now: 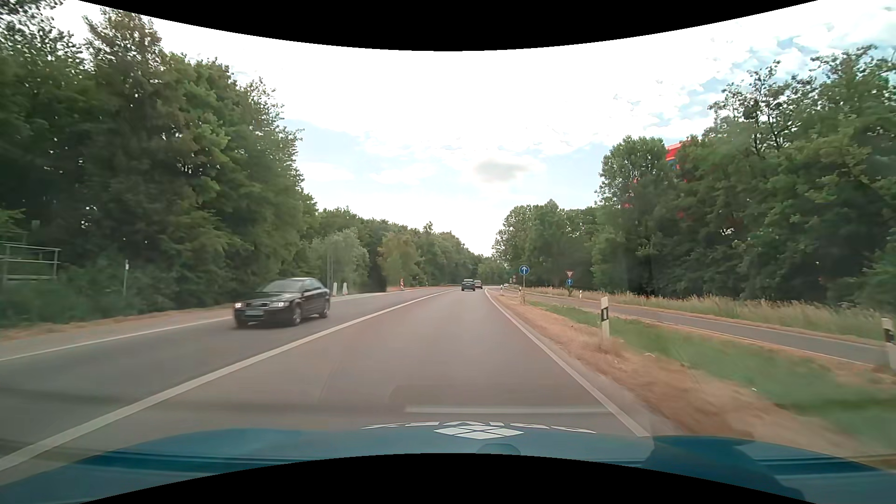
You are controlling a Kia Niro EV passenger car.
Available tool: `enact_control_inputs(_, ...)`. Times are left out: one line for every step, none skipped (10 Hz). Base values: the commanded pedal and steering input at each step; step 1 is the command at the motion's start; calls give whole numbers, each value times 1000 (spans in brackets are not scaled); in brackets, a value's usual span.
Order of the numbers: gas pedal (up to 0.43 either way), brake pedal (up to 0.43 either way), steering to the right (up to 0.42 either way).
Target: Follow the waypoints while adhering to traffic rules and regulations
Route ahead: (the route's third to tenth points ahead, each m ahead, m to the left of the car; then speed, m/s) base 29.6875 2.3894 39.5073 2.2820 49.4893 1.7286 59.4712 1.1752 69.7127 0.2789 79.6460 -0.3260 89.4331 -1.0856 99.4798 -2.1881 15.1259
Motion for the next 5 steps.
enact_control_inputs(209,0,5)
enact_control_inputs(209,0,5)
enact_control_inputs(209,0,5)
enact_control_inputs(209,0,5)
enact_control_inputs(209,0,5)
